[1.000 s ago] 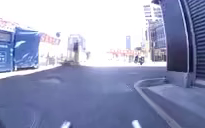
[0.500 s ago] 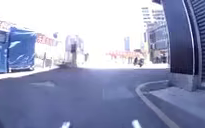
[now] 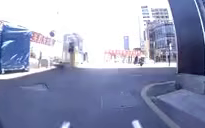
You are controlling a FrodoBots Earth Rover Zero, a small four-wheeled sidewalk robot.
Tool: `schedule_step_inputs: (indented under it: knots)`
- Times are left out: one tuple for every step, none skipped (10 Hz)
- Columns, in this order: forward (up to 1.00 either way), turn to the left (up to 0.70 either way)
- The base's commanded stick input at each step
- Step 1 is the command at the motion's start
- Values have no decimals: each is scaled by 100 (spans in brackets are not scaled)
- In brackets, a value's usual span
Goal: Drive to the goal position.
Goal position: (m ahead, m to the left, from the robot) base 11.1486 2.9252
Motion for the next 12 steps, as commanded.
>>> schedule_step_inputs:
  knots:
    - [70, 0]
    - [70, 0]
    - [70, 0]
    - [70, 0]
    - [70, 0]
    - [70, 0]
    - [70, 0]
    - [70, 0]
    - [70, 0]
    - [70, 0]
    - [70, 0]
    - [70, 0]
